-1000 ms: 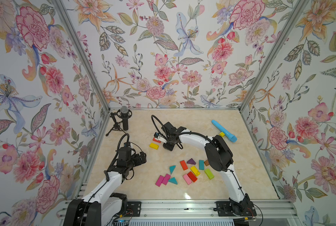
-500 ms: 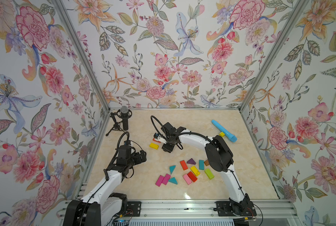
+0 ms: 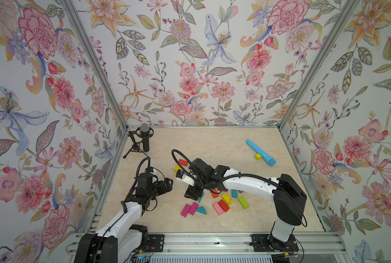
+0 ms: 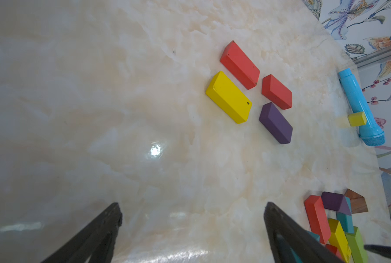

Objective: Assemble a piece of candy with building blocks
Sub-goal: Move the building block to the center of the board.

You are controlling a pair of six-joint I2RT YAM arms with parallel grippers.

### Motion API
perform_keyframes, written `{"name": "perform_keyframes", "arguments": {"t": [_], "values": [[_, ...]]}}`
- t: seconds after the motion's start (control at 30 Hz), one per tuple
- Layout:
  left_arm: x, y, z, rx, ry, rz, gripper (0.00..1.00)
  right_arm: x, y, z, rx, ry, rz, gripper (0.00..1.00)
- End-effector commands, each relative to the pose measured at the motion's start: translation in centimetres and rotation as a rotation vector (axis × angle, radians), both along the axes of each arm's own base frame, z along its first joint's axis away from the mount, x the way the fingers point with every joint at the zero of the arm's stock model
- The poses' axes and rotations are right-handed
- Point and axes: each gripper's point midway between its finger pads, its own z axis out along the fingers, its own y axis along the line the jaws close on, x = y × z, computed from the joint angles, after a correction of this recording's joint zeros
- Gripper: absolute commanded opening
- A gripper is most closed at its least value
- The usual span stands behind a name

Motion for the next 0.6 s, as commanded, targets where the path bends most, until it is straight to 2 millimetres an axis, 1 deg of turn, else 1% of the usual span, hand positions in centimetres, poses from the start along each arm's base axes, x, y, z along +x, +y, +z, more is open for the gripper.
{"name": "perform_keyframes", "arguments": {"t": [0.0,0.1,0.23,0.37,0.47,0.57], "values": [[-0.3,-0.2,0.2,-0.115,-0.010,0.047,0.99,-2.2,0.1,-2.3,0.025,0.101,0.009,0.79],[-0.6,1.1,0.1,-0.083,-0.004,0.087,0.99,-4.1,0.6,-3.1,0.044,0.121,0.071,0.80],[-0.8,2.5,-0.2,-0.079,0.002,0.140,0.99,-5.2,1.8,-4.6,0.021,0.102,0.124,0.81],[-0.9,2.8,-0.9,-0.103,0.015,0.166,0.99,-6.4,2.6,-6.0,-0.006,0.085,0.182,0.82],[-1.0,2.9,-1.3,-0.104,0.025,0.173,0.99,-7.2,2.5,-6.7,-0.024,0.077,0.221,0.81],[-1.1,3.2,-1.5,-0.095,0.033,0.174,0.99,-7.5,2.0,-7.5,-0.050,0.063,0.237,0.81]]}}
